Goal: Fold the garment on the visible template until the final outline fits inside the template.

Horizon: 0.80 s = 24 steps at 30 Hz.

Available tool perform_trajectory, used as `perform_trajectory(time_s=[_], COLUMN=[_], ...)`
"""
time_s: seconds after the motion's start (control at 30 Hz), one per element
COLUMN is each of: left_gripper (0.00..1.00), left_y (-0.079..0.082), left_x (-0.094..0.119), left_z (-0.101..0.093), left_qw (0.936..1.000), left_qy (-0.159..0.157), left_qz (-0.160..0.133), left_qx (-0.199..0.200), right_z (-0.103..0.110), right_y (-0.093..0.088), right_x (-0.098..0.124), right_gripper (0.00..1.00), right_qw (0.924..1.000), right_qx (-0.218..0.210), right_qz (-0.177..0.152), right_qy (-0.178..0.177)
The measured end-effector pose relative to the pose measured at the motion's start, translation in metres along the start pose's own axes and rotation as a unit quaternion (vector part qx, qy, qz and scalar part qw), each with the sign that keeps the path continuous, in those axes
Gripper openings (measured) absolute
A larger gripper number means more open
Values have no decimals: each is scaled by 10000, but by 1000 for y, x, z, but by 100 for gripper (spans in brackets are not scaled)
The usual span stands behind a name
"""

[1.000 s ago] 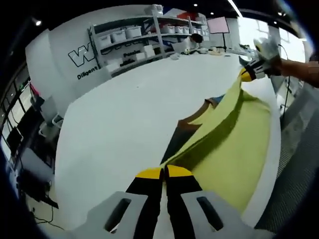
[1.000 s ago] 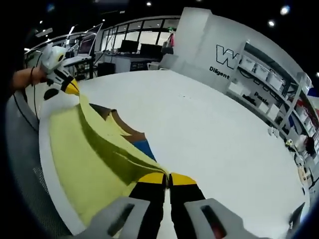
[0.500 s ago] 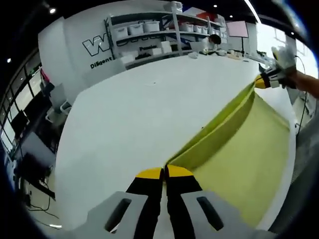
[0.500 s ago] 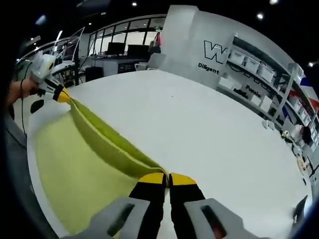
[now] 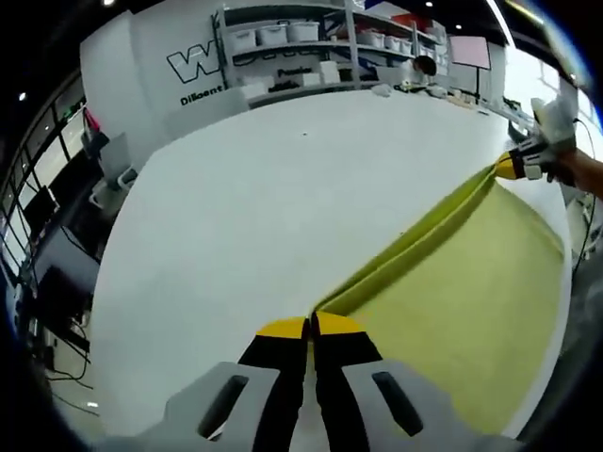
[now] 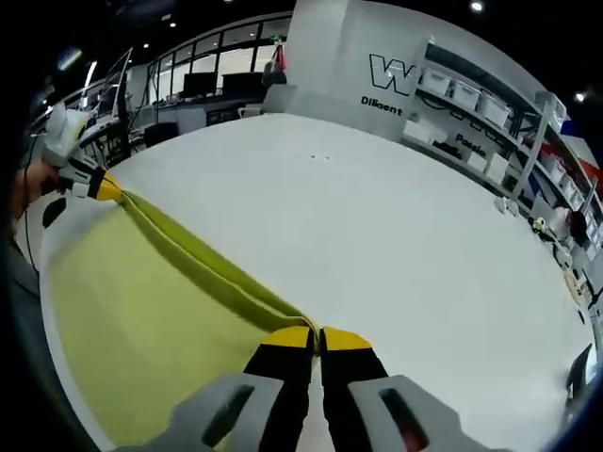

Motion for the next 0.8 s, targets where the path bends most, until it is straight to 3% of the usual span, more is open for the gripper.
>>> perform_trajectory(time_s=[0.07, 0.17, 0.5, 0.67, 0.8], left_gripper=[3, 15, 14, 17, 18], left_y=[2, 4, -16, -21, -33], left_x=[2, 7, 26, 43, 49], left_z=[0, 0, -1, -18, -27], left_qw=[9996, 9995, 9997, 9984, 9977], left_qy=[41, 29, -223, -540, -661], left_qz=[-63, -132, -34, 3, 132], left_qx=[-262, -293, 37, 178, 108], right_z=[0, -3, -5, -2, 5], right_y=[1, 2, -9, -5, -6], right_x=[1, 5, 23, 32, 38], right_gripper=[1, 17, 19, 27, 25], right_qw=[10000, 9999, 9997, 9999, 9997], right_qx=[22, 91, -241, -151, -112], right_qz=[-28, -61, 20, -5, 2], right_qy=[-15, -93, -67, 33, 198])
Point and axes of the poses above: the point that each gripper's makers call its tool centre point, and the gripper's own axes: x roughly backward along the fingers, z roughly to its left, y roughly out of its top, the point moved 6 cm from there along x, roughly backward along the fingers, and after that the axes turned 6 degrees about -y, right-handed, at the moved point
